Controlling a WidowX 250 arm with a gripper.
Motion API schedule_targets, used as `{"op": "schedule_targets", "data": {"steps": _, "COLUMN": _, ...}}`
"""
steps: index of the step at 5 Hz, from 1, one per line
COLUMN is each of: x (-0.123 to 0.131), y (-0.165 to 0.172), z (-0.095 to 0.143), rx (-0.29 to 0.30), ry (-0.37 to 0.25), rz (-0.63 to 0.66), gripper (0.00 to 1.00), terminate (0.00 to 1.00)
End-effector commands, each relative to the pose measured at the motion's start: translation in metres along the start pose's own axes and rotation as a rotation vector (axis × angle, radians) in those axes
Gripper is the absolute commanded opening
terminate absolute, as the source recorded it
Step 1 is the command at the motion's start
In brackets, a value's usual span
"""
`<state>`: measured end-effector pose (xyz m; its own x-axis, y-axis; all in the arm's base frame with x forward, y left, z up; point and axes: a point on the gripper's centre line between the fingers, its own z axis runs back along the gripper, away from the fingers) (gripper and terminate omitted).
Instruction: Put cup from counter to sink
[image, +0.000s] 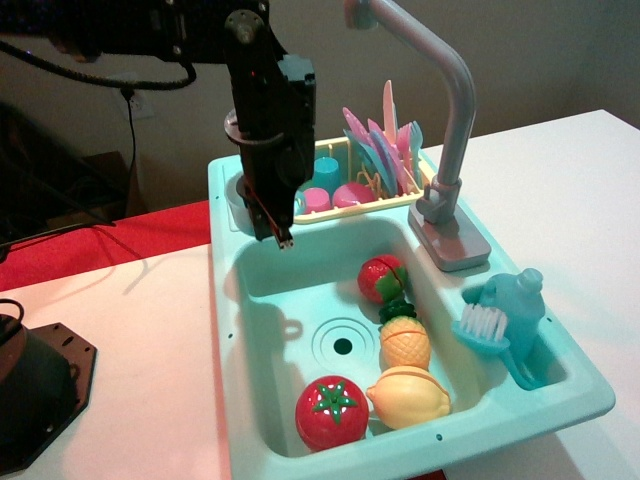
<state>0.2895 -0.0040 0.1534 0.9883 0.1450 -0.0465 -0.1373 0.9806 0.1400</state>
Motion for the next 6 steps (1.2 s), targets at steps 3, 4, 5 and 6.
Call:
{"op": "schedule_targets", "data": {"steps": 3, "x": 0.003, "y": -0.019, "z": -0.036, "rx": -0.025, "ry": -0.019, "rz": 0.02, "gripper": 0.0, "terminate": 0.0}}
{"op": "schedule_targets", "data": {"steps": 4, "x": 0.01, "y": -0.011, "z": -0.053, "rx": 0.013, "ry": -0.012, "rz": 0.069, "gripper": 0.0, "terminate": 0.0}}
{"op": "schedule_targets", "data": {"steps": 5, "x": 0.013, "y": -0.008, "z": -0.065, "rx": 0.019, "ry": -0.009, "rz": 0.085, "gripper": 0.0, "terminate": 0.0}}
{"op": "schedule_targets", "data": {"steps": 6, "x": 0.014, "y": -0.01, "z": -0.068, "rx": 0.022, "ry": -0.005, "rz": 0.08, "gripper": 0.0, "terminate": 0.0}}
